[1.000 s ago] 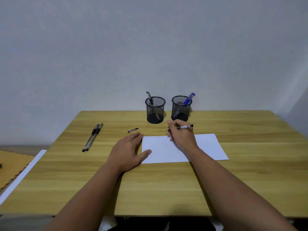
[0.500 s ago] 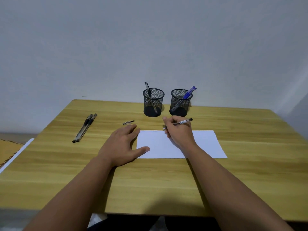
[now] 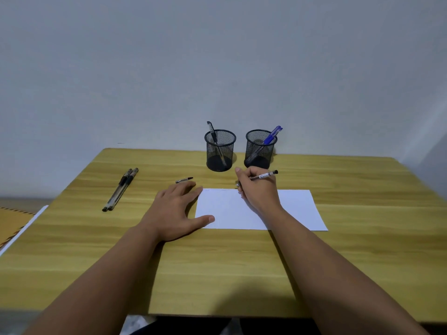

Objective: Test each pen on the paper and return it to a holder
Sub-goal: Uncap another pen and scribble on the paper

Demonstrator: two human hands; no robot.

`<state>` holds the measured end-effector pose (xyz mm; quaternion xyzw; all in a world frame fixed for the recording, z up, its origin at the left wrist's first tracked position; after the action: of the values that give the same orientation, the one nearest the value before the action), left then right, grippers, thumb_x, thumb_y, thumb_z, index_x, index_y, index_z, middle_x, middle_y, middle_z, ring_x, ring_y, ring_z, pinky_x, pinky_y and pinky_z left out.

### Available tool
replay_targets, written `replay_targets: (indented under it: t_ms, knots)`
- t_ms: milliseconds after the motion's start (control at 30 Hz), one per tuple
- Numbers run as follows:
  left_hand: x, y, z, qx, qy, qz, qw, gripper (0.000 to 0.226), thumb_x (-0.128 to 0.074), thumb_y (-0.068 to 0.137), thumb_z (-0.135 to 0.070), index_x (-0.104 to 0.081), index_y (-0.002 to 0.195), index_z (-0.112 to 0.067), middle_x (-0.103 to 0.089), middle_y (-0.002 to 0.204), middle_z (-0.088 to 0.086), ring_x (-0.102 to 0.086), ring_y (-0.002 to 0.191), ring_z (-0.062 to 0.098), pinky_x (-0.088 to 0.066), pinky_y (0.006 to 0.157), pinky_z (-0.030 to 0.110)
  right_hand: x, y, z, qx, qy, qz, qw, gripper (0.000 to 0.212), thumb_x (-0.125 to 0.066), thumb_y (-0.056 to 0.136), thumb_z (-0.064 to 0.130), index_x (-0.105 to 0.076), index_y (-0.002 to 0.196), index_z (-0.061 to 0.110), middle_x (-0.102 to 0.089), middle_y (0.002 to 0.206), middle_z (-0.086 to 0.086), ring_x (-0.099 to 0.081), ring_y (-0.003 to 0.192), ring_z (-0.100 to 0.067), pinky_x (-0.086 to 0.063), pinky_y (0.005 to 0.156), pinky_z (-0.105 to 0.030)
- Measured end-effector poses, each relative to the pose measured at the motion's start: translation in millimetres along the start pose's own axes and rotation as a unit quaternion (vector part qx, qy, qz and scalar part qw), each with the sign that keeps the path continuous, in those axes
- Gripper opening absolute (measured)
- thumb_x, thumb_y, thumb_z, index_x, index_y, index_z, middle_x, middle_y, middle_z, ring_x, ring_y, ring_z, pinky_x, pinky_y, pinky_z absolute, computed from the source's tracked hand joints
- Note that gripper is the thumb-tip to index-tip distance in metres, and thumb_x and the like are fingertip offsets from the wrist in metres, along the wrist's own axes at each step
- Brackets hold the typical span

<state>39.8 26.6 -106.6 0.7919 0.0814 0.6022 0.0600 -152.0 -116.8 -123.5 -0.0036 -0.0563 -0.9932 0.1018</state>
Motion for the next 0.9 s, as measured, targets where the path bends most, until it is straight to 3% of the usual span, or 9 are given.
replay_targets:
  t_ms: [100, 200, 300, 500, 767, 900]
  knots:
    - [-0.7, 0.9, -2.2, -0.002, 0.008, -0.006, 1.000, 0.096, -0.037, 0.074, -0.093, -0.038, 0.153, -0.039, -0.032, 0.161, -0.010, -0.022, 0.150, 0.011, -0.020, 0.118, 0.040, -0.6, -0.3, 0.3, 0.010, -0.039, 0.004, 0.999, 0.046, -0.078, 0.095, 0.041, -0.064, 0.071, 0.005, -0.068, 0.066, -0.025, -0.063, 0.057, -0.042, -0.052, 0.056, -0.038]
    - [-1.4, 0.0, -2.8, -0.002, 0.008, -0.004, 1.000, 0.099, -0.038, 0.072, -0.095, -0.038, 0.153, -0.038, -0.032, 0.161, -0.009, -0.022, 0.150, 0.011, -0.019, 0.120, 0.039, -1.4, -0.5, -0.9, 0.011, -0.036, 0.007, 0.999, 0.042, -0.077, 0.097, 0.030, -0.060, 0.075, -0.002, -0.063, 0.069, -0.033, -0.063, 0.053, -0.027, -0.052, 0.054, -0.036]
    - [-0.9, -0.2, -3.0, -0.003, 0.012, -0.007, 1.000, 0.103, -0.038, 0.070, -0.097, -0.039, 0.153, -0.037, -0.033, 0.161, -0.009, -0.022, 0.150, 0.012, -0.019, 0.120, 0.040, -1.1, -0.3, -1.5, 0.015, -0.033, 0.007, 0.999, 0.041, -0.074, 0.098, 0.020, -0.053, 0.077, -0.008, -0.060, 0.069, -0.038, -0.063, 0.052, -0.023, -0.051, 0.053, -0.036]
    - [-1.6, 0.2, 0.9, 0.004, 0.014, -0.010, 1.000, 0.107, -0.037, 0.067, -0.100, -0.039, 0.153, -0.038, -0.033, 0.160, -0.011, -0.022, 0.149, 0.013, -0.017, 0.120, 0.040, -1.9, 0.0, -3.2, 0.019, -0.071, 0.007, 0.997, 0.037, -0.076, 0.097, 0.024, -0.063, 0.071, 0.002, -0.069, 0.060, -0.015, -0.065, 0.051, -0.021, -0.053, 0.052, -0.034]
    - [-2.6, 0.3, 2.8, 0.006, 0.013, -0.014, 1.000, 0.109, -0.035, 0.065, -0.103, -0.040, 0.153, -0.038, -0.034, 0.160, -0.012, -0.022, 0.149, 0.012, -0.019, 0.119, 0.041, -5.6, 0.2, -6.1, 0.020, -0.104, 0.017, 0.994, 0.034, -0.078, 0.094, 0.028, -0.068, 0.073, 0.004, -0.071, 0.065, -0.019, -0.068, 0.055, -0.021, -0.053, 0.053, -0.032]
    - [-2.8, 0.2, 2.5, 0.006, 0.013, -0.018, 1.000, 0.108, -0.036, 0.065, -0.103, -0.041, 0.152, -0.038, -0.035, 0.159, -0.012, -0.024, 0.149, 0.012, -0.020, 0.119, 0.041, -4.0, 0.7, -5.7, 0.023, -0.112, 0.013, 0.993, 0.033, -0.073, 0.091, 0.023, -0.061, 0.070, 0.001, -0.067, 0.064, -0.025, -0.072, 0.061, -0.038, -0.058, 0.058, -0.044]
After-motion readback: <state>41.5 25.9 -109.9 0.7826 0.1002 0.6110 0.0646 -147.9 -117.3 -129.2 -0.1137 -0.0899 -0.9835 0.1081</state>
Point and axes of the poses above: each hand's wrist, its own y-axis towards the middle knuckle, its own x-axis out of the back of the hand, z = x × y, the point moved 10 cm from there along y, towards the middle knuckle
